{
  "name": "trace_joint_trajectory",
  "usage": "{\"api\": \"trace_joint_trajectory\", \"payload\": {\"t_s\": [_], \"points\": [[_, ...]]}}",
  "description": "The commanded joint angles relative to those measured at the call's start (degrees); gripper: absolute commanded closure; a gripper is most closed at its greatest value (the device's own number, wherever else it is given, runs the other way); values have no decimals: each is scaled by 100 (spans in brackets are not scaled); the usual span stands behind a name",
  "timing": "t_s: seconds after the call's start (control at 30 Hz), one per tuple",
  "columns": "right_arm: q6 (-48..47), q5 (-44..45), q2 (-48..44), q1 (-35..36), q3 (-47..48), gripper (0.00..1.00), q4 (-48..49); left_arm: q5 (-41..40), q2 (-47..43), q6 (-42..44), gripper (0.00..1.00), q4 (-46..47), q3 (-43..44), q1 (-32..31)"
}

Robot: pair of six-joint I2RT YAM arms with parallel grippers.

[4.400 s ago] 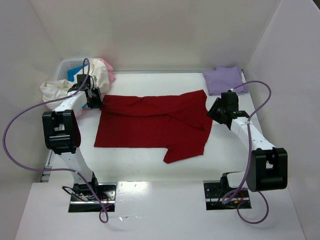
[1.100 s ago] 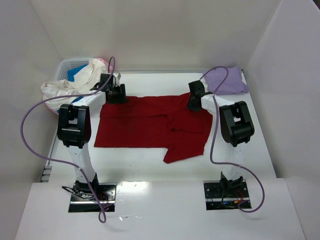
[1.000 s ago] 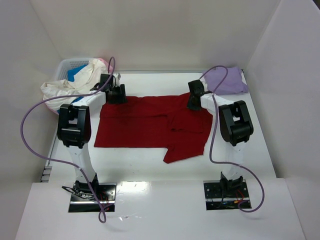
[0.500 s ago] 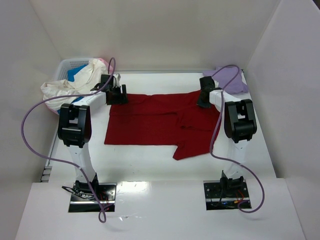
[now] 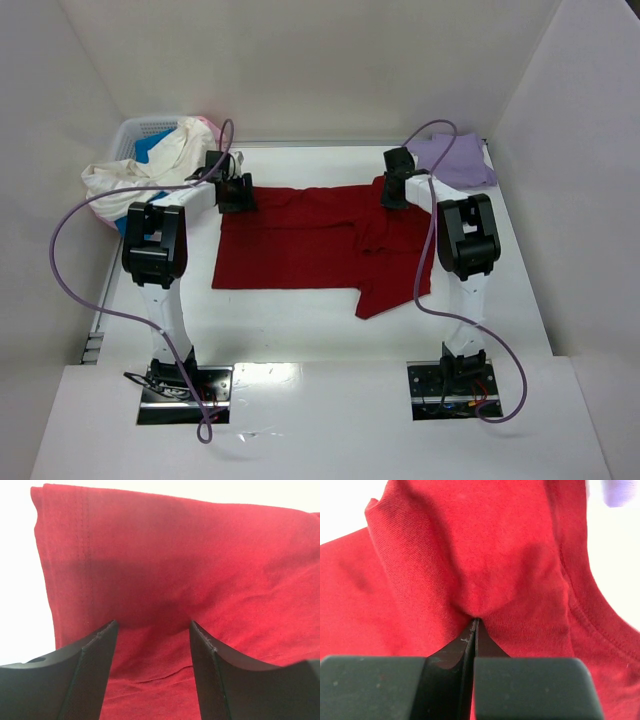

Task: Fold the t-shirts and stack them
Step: Fold the flattened tshirt in 1/3 of the way

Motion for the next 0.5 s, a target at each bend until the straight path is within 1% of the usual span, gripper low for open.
{"api": "trace_joint_trajectory", "payload": {"t_s": [0.0, 0.07, 0.1, 0.27, 0.33, 0.47], "points": [[8, -312, 268, 253, 96, 100, -289, -292, 55, 63, 39, -212, 375, -12], [8, -312, 268, 253, 96, 100, -289, -434, 55, 63, 45, -265, 297, -12], [8, -312, 268, 253, 96, 100, -289, -513, 55, 63, 46, -266, 296, -12], [8, -137, 215, 253, -18, 100, -289, -1084, -138, 63, 48, -459, 59, 40], [8, 4, 215, 253, -70, 100, -289, -1085, -138, 63, 49, -512, -72, 180], [8, 57, 163, 253, -71, 100, -289, -1138, -138, 63, 51, -582, -73, 181]]}}
